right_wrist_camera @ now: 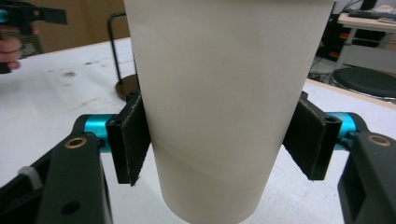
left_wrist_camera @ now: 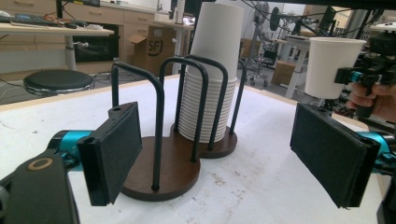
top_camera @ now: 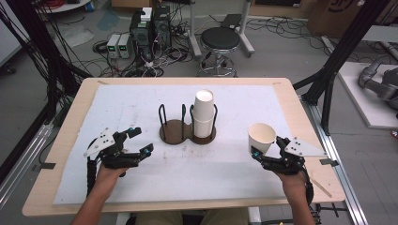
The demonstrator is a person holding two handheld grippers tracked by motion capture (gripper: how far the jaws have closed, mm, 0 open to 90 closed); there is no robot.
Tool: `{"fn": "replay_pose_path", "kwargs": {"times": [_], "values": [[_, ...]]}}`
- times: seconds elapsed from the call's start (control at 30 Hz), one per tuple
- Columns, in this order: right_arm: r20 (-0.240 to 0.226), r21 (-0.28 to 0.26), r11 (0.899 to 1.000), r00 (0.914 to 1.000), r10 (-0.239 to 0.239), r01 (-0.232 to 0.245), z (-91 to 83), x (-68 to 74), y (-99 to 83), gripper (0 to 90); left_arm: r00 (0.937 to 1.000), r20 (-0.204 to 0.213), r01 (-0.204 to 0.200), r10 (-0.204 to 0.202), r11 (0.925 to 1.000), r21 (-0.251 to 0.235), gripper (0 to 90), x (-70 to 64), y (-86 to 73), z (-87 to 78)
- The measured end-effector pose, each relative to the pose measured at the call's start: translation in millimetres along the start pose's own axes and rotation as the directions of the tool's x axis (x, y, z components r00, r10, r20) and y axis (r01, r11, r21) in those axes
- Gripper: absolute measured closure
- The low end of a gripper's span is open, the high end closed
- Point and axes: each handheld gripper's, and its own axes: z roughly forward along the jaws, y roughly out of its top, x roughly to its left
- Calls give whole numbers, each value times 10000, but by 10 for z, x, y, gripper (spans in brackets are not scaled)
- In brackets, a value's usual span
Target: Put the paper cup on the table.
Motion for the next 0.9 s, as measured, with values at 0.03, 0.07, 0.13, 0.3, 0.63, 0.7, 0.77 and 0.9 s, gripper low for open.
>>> {"fn": "replay_pose_path", "kwargs": {"times": [0.03,0.07,0.13,0.3,0.63,0.7,0.77,0.9], "values": [[73,49,10000,9999,72,-72,18,-1,5,309,10000,-9,-16,16,10000,7,164,1,-1,4],[166,55,10000,9999,24,-25,39,-6,14,309,10000,-20,-41,41,10000,26,164,0,-1,6],[260,30,10000,9997,-35,35,85,-13,30,309,10000,-42,-29,30,10000,48,164,-1,0,2],[603,174,9998,9982,-23,13,243,-84,70,309,10000,-31,-1,2,10000,29,164,-3,-7,-6],[1642,685,9961,9854,442,-561,674,-254,40,309,10000,27,-16,16,10000,48,164,-17,-3,15],[1849,766,9937,9806,659,-812,734,-286,7,309,10000,40,-29,28,10000,56,164,-22,-6,22],[1985,859,9924,9777,692,-877,773,-302,-14,309,10000,67,-21,21,10000,60,164,-26,-6,29],[2189,1115,9883,9727,774,-1038,845,-326,-58,309,9999,113,-59,57,9999,123,165,-31,-9,38]]}}
